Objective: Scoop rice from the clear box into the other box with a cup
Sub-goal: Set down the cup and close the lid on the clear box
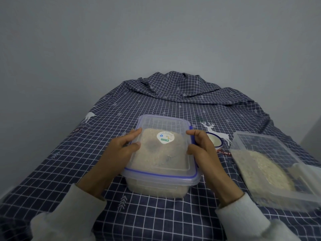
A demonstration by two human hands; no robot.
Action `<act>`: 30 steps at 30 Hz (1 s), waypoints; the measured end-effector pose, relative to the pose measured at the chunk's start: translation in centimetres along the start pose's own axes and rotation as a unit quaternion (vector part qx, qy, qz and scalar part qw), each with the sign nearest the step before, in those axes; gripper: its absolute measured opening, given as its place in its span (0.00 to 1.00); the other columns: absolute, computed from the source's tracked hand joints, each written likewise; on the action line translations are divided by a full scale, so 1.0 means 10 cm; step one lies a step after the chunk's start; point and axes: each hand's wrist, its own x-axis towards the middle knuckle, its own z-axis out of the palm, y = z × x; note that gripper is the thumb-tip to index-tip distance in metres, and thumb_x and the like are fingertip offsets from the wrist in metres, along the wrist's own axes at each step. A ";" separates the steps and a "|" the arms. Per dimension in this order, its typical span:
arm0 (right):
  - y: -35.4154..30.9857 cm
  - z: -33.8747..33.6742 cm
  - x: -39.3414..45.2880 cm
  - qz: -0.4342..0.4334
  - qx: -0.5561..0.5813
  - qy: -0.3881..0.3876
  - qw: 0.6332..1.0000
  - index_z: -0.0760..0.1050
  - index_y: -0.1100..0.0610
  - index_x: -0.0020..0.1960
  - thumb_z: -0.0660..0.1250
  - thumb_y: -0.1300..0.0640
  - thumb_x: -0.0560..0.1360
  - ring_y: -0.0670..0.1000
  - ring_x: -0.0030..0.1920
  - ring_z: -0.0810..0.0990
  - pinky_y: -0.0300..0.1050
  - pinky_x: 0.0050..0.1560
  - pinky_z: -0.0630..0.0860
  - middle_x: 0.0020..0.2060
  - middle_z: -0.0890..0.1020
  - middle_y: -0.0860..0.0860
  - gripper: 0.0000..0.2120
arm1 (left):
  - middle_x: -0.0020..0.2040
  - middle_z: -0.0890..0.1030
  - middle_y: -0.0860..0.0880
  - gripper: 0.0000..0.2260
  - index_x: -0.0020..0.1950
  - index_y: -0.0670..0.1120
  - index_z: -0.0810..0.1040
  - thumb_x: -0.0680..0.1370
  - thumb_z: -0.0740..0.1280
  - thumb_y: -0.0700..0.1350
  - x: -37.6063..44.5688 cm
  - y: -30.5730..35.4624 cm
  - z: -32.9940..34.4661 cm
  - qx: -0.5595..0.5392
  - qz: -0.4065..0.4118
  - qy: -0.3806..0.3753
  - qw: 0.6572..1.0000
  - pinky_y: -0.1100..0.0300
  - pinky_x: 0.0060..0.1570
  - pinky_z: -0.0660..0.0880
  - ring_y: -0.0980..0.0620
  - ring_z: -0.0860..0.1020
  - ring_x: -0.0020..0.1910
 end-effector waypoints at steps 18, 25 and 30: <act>0.05 0.04 -0.02 -0.012 -0.054 0.015 0.998 0.73 0.39 0.53 0.61 0.58 0.72 0.52 0.54 0.75 0.55 0.57 0.76 0.60 0.72 0.53 0.16 | 0.73 0.66 0.53 0.20 0.69 0.52 0.72 0.78 0.62 0.38 -0.02 0.03 0.03 -0.024 -0.011 0.012 1.000 0.53 0.68 0.61 0.55 0.63 0.70; 0.02 0.07 -0.04 0.012 0.004 0.006 1.000 0.74 0.39 0.55 0.59 0.64 0.74 0.56 0.61 0.73 0.62 0.61 0.75 0.64 0.71 0.52 0.20 | 0.67 0.69 0.57 0.19 0.67 0.57 0.72 0.79 0.62 0.40 -0.01 0.03 0.04 -0.062 -0.045 0.015 0.997 0.49 0.61 0.71 0.50 0.70 0.65; 0.00 0.09 -0.05 0.025 0.030 0.008 0.999 0.74 0.38 0.55 0.58 0.65 0.74 0.56 0.62 0.73 0.63 0.61 0.75 0.64 0.72 0.51 0.22 | 0.62 0.73 0.56 0.19 0.65 0.59 0.73 0.78 0.64 0.41 -0.01 0.01 0.03 -0.077 -0.054 0.028 0.995 0.57 0.46 0.74 0.55 0.75 0.54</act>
